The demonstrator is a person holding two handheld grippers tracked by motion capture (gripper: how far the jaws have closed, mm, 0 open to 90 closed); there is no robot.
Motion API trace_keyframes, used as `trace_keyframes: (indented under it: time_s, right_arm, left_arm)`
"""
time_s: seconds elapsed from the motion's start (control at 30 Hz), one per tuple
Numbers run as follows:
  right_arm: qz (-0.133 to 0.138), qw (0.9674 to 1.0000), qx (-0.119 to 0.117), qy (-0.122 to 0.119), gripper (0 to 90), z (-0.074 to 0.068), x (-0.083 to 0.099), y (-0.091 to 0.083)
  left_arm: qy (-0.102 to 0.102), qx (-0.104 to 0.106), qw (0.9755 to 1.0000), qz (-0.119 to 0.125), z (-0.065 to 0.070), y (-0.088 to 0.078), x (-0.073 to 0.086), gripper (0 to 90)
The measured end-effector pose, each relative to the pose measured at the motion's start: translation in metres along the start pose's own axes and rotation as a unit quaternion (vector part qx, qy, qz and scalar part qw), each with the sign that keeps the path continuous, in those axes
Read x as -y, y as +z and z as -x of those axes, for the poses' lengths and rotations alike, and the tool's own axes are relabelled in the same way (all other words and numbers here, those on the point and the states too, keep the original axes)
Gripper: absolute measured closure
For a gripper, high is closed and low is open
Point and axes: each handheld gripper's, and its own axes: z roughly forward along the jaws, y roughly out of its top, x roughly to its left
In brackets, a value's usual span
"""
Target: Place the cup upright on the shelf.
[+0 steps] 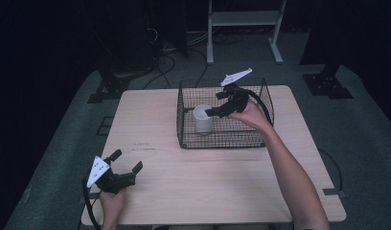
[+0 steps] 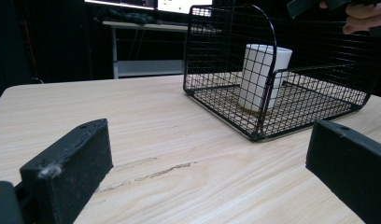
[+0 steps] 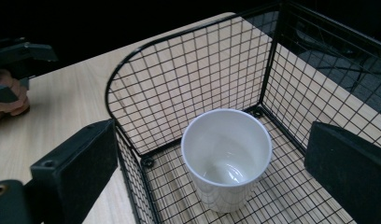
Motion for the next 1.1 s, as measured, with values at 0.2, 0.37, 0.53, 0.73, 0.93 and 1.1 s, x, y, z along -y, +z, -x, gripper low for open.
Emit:
trace_keyframes:
  time_s: [0.2, 0.37, 0.53, 0.73, 0.93, 1.1]
  right_arm:
    - [0.008, 0.9998, -0.013, -0.01, 2.0, -0.012, -0.001, -0.009]
    - [0.006, 0.9997, -0.018, -0.016, 2.0, -0.019, 0.004, -0.015]
    - [0.007, 0.9995, -0.024, -0.019, 2.0, -0.025, 0.01, -0.022]
    - [0.002, 0.9994, -0.03, -0.017, 2.1, -0.029, 0.017, -0.03]
    - [0.004, 0.9993, -0.034, -0.017, 2.1, -0.032, 0.026, -0.039]
    - [-0.004, 0.9991, -0.039, -0.018, 2.1, -0.036, 0.031, -0.046]
  left_arm:
    - [0.001, 0.001, 1.0, -0.001, 0.0, 0.0, 0.0, 0.0]
    - [0.001, 0.0, 1.0, -0.001, 0.0, 0.0, 0.0, 0.0]
    - [0.001, -0.001, 1.0, -0.002, 0.0, 0.0, 0.0, 0.0]
    - [0.003, 0.0, 1.0, -0.002, 0.001, 0.0, 0.0, 0.0]
    - [0.004, 0.0, 1.0, -0.003, 0.001, 0.0, 0.0, 0.0]
    - [0.004, -0.001, 1.0, -0.003, 0.001, 0.0, 0.0, 0.0]
